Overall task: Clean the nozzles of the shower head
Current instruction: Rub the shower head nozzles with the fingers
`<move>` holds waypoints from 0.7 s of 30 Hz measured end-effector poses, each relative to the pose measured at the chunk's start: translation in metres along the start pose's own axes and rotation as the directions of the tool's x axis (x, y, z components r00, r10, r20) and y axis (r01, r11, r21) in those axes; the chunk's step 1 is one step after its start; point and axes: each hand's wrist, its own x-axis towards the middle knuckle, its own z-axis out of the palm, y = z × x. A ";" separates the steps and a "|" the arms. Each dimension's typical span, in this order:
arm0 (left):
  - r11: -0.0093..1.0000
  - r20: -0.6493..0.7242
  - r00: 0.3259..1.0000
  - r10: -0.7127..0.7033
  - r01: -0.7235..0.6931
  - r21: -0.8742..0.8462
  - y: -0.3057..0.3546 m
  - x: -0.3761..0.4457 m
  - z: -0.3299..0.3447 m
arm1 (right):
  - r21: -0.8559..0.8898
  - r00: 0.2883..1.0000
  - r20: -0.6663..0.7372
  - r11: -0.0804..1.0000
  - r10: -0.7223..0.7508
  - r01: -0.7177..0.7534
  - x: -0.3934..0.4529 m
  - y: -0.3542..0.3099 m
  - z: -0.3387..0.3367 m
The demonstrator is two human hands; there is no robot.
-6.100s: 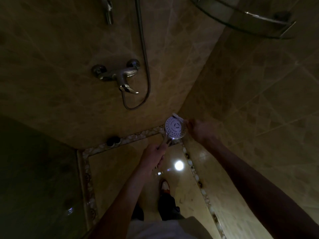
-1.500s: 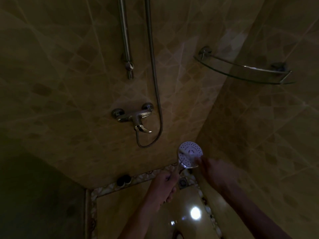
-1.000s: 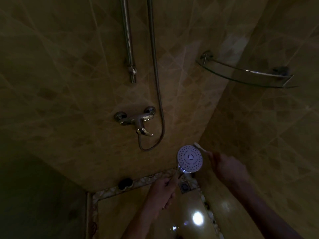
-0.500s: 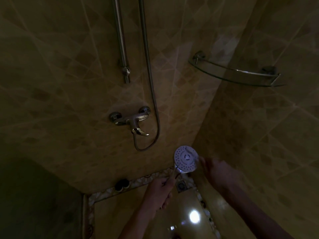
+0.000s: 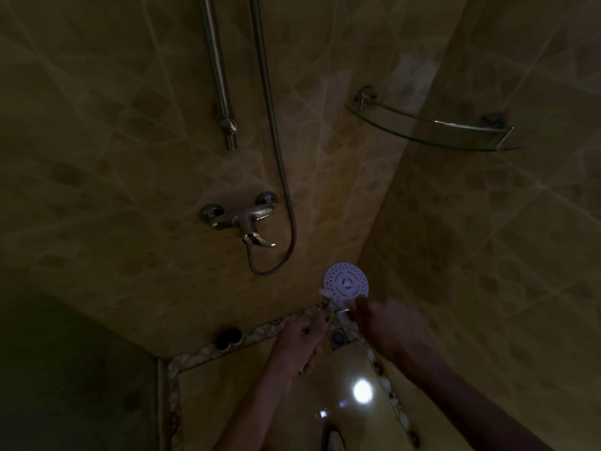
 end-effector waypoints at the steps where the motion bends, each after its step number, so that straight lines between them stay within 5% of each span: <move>1: 1.000 -0.001 1.000 -0.001 0.001 0.001 0.000 0.001 0.000 | -0.012 1.000 0.007 1.000 0.024 -0.024 0.004 0.002 -0.002; 6: 0.999 0.009 0.999 0.035 -0.035 0.029 0.004 0.004 0.001 | -0.010 0.965 -0.002 0.965 0.261 -0.261 0.032 0.014 -0.018; 11: 1.000 0.001 1.000 0.014 -0.014 0.021 0.002 0.009 -0.003 | -0.057 0.999 0.037 0.998 0.017 -0.014 0.008 -0.009 0.003; 17: 1.000 0.026 1.000 0.017 -0.018 0.025 0.002 0.013 -0.006 | -0.011 0.965 -0.008 0.965 0.262 -0.263 0.045 0.019 -0.018; 21: 1.000 0.024 1.000 0.013 -0.013 0.005 0.003 0.014 -0.008 | -0.020 0.998 0.046 0.998 0.053 -0.052 0.028 -0.004 -0.003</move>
